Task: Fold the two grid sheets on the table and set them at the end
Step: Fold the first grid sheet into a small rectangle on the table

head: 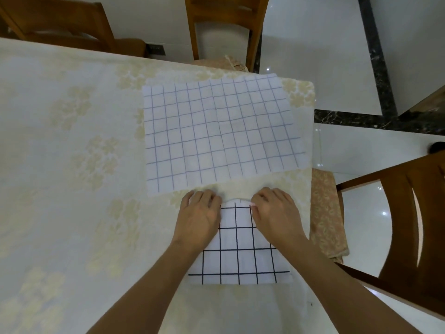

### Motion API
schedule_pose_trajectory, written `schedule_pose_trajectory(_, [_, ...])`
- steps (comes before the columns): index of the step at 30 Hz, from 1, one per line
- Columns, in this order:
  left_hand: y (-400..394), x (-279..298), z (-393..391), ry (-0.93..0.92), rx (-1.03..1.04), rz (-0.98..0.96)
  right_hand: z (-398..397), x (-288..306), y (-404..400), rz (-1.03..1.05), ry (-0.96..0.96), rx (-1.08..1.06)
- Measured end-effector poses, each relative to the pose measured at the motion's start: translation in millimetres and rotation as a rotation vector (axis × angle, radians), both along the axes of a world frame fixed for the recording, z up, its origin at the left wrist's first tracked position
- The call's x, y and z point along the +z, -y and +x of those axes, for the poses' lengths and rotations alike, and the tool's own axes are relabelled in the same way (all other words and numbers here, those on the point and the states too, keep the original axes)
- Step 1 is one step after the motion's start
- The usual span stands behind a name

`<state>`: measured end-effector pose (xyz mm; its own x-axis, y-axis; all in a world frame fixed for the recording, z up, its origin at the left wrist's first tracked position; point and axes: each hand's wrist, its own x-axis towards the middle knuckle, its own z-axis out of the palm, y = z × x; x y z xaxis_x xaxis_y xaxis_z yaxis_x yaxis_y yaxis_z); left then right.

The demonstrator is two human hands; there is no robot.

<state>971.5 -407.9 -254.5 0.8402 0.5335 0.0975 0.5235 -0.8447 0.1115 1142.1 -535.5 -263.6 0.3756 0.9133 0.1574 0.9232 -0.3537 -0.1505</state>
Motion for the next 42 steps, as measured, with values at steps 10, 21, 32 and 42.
schedule_pose_trajectory(10, [59,-8,-30,-0.009,0.005,-0.129,-53,-1,40,-0.044,-0.141,-0.035])
schedule_pose_trajectory(21, [57,-26,-33,-0.162,-0.015,-0.124,-58,-22,61,-0.158,-0.118,-0.148])
schedule_pose_trajectory(32, [60,-28,-29,-0.156,0.066,-0.128,-41,-22,40,-0.197,-0.091,-0.035])
schedule_pose_trajectory(42, [92,-10,-53,-0.093,0.049,-0.138,-75,-2,75,-0.112,-0.152,-0.05])
